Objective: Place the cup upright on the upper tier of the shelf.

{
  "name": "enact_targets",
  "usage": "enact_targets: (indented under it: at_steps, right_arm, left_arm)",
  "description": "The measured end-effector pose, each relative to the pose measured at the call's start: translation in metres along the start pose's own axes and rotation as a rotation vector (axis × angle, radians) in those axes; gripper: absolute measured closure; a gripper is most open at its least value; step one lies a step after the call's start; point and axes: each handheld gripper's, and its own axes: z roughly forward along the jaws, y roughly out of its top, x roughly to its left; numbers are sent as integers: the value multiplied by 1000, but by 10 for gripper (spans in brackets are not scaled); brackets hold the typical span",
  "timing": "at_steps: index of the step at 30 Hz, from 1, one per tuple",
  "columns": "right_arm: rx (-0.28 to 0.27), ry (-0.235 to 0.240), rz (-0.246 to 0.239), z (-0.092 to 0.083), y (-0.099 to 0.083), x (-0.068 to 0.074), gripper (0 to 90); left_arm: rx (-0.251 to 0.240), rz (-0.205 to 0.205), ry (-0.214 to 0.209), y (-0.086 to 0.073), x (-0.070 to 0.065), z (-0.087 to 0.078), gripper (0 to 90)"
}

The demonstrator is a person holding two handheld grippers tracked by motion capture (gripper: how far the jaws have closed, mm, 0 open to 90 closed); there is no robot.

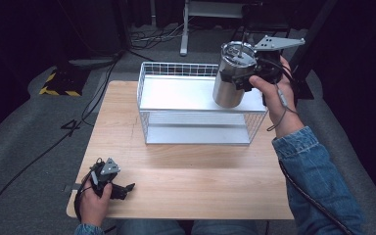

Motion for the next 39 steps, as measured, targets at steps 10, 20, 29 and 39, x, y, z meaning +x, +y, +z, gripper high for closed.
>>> enact_targets:
  at_steps: [10, 20, 29, 39]
  right_arm:
    - [-12, -18, 15, 32, 7, -9, 38]
    - [-18, -20, 20, 58, 9, -12, 38]
    - [0, -1, 26, 80, 8, -8, 38]
    - [35, 18, 27, 92, 2, -7, 38]
  left_arm:
    - [0, -6, -2, 0, 0, 0, 0]
    - [2, -2, -3, 0, 0, 0, 0]
    - [-3, 1, -5, 0, 0, 0, 0]
    - [-2, 5, -2, 0, 0, 0, 0]
